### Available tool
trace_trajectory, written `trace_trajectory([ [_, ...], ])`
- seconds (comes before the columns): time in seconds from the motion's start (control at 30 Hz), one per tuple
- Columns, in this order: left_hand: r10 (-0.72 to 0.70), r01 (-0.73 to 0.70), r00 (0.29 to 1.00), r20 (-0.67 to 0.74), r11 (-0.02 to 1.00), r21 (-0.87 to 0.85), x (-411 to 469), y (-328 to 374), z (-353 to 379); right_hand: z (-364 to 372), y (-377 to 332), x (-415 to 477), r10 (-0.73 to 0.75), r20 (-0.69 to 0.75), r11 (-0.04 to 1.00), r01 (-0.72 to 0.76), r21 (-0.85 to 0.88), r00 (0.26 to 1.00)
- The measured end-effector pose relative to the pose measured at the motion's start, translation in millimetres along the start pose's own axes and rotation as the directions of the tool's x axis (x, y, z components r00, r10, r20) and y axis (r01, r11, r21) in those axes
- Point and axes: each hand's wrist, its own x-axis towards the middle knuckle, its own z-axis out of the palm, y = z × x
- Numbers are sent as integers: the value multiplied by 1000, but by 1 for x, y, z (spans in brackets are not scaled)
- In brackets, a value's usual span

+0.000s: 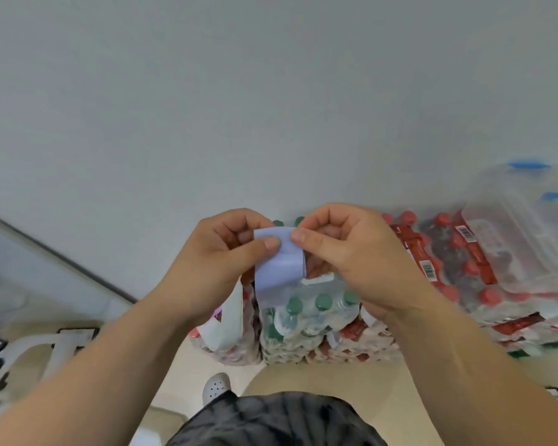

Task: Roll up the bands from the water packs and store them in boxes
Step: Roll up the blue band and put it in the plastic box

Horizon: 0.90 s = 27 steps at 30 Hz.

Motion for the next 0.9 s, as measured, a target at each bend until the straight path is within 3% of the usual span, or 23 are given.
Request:
trace_trajectory([
  [0.17,-13,11,998,-67,1000,-21,3,6,29,-26,-13,-8,-4,42,1000,4,-6,999],
  [0.33,-188,204,972,-138,973,111,28,-42,38,-43,33,20,151,-6,974,-150,-169,988],
  [0.57,-383,436,897,-223,851,293,72,-118,35,-50,106,70,302,-79,891,-311,-331,950],
  [0.73,-412,494,865,-287,799,343,107,-137,29,-46,130,104,417,-125,880,-434,-194,901],
  [0.9,-445,524,847,-291,794,308,135,-139,24,-45,141,137,439,-167,884,-458,-97,883],
])
